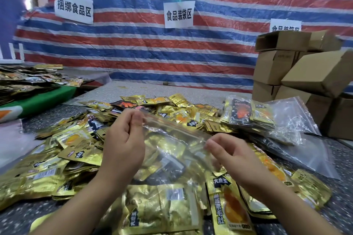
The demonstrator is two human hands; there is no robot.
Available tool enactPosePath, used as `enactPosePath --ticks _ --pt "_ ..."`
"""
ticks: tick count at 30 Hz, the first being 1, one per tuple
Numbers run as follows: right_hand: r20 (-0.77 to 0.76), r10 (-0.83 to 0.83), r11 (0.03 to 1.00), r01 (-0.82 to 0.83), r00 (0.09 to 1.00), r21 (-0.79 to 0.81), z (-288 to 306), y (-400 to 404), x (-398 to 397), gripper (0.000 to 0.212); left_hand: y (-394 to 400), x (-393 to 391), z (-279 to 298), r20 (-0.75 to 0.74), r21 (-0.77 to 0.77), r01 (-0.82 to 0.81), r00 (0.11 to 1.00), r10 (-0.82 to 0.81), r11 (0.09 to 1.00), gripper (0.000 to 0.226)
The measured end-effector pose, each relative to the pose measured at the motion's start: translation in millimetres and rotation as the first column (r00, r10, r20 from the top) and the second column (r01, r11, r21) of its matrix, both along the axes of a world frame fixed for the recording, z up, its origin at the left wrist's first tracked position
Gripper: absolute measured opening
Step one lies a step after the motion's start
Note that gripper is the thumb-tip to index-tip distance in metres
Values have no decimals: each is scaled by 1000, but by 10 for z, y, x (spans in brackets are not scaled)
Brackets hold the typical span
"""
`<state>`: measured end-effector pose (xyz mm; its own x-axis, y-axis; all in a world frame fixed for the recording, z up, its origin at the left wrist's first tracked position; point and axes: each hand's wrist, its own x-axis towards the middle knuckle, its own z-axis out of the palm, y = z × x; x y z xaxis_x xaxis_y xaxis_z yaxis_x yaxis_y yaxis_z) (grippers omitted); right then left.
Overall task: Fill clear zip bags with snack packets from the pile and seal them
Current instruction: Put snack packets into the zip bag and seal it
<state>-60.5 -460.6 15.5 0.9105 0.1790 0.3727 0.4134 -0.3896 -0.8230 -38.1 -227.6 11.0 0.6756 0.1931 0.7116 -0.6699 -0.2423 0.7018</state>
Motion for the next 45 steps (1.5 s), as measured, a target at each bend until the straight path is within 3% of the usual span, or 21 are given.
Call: enactPosePath --ticks 3,5,9,16,23,26,29,33,37,38,41,43,45 --pt "-202 115 983 -82 973 167 -74 76 15 56 37 -13 61 9 -66 11 1000 -11 998 29" --pt "-217 139 982 -105 966 159 -95 104 5 50 43 -17 90 25 -79 0 1000 2 997 30" --pt "-182 64 997 -57 981 46 -105 161 -24 40 52 -13 100 32 -91 -3 999 6 996 33" --pt "-57 68 958 -49 996 284 -65 164 -28 40 49 9 76 27 -84 29 999 -27 996 33" --pt "72 9 954 -30 997 300 -56 155 -30 45 22 3 58 10 -87 44 999 -43 995 35" --pt "-98 89 963 -60 991 264 -92 177 -26 66 29 -14 80 30 -150 74 997 -71 986 34" --pt "-274 151 988 -133 950 83 -129 203 -33 85 57 -30 96 41 -219 102 995 -95 970 32" --pt "-350 166 951 -244 922 -192 -63 191 -97 48 49 -38 110 54 -275 155 988 -146 949 29" --pt "-381 126 882 -279 916 -380 -54 199 -152 59 24 -21 98 60 -285 160 987 -149 945 33" --pt "-377 110 868 -274 920 -415 -69 210 -156 54 22 -16 88 58 -283 154 988 -144 947 34" --pt "-349 125 889 -261 929 -376 -43 253 -174 20 52 28 79 5 -257 46 999 -46 965 38" --pt "-298 138 916 -237 944 -325 -49 200 -133 21 120 120 70 -76 -184 0 997 -14 983 49" --pt "-314 152 950 -226 937 -215 -50 133 -105 15 207 244 17 -178 58 -29 983 39 998 49"
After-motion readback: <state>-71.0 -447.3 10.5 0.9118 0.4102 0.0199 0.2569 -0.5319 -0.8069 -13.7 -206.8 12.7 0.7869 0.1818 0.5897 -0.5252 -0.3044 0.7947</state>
